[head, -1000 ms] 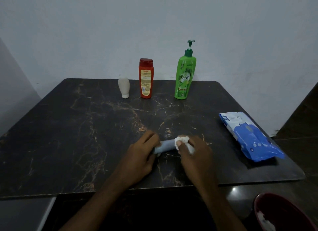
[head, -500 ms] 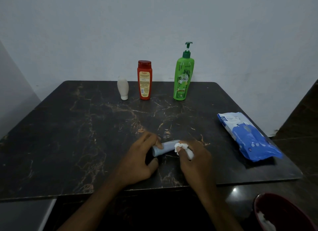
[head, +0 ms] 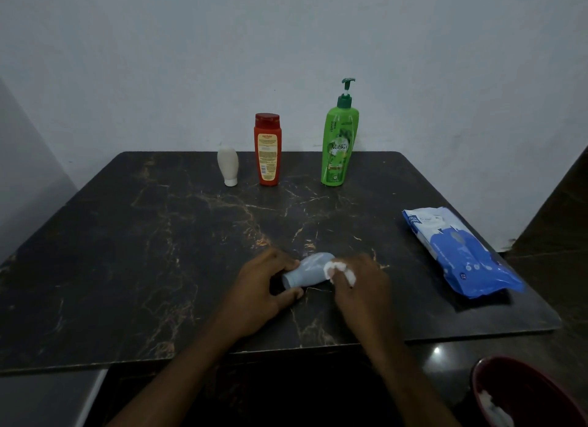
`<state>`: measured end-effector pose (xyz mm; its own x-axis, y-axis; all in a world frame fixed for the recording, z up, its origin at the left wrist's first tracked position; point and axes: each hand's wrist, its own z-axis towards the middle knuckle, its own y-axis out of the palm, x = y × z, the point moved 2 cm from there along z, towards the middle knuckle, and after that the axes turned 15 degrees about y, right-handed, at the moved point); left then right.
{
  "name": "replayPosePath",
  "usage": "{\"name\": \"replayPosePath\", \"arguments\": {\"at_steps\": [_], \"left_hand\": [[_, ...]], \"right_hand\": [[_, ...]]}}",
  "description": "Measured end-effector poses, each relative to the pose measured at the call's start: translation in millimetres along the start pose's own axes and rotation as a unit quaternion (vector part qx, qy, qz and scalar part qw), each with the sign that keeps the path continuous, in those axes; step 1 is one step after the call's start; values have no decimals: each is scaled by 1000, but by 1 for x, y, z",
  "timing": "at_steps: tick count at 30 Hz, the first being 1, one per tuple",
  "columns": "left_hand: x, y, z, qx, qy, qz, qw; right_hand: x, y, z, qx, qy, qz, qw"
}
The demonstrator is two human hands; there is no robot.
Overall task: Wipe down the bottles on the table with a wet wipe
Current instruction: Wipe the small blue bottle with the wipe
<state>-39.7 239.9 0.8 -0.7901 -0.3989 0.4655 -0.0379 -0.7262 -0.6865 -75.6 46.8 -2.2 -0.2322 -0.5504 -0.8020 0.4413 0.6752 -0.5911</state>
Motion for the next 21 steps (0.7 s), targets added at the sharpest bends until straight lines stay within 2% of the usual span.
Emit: {"name": "replayPosePath", "arguments": {"at_steps": [2, 5, 7, 10, 12, 16, 19, 21], "left_hand": [[1, 0, 0, 0, 4, -8, 1000], [1, 1, -1, -1, 1, -2, 1000], [1, 1, -2, 0, -1, 6, 1000], [0, 2, -3, 3, -11, 2, 1000], [0, 1, -4, 5, -19, -2, 1000], [0, 1, -6, -1, -23, -3, 1000], [2, 0, -7, -8, -15, 3, 1000], [4, -1, -6, -6, -13, 6, 1000]], "right_hand": [[6, -8, 12, -13, 52, 0, 999], [3, -8, 7, 4, 49, 34, 998], [-3, 1, -10, 15, -18, 53, 998], [-15, 20, -38, -28, -127, 63, 989], [-15, 23, -43, -36, -142, 49, 988], [-1, 3, -12, 20, -22, 37, 999], [11, -10, 8, 7, 90, 20, 996], [9, -8, 4, 19, 77, 24, 997]]}}
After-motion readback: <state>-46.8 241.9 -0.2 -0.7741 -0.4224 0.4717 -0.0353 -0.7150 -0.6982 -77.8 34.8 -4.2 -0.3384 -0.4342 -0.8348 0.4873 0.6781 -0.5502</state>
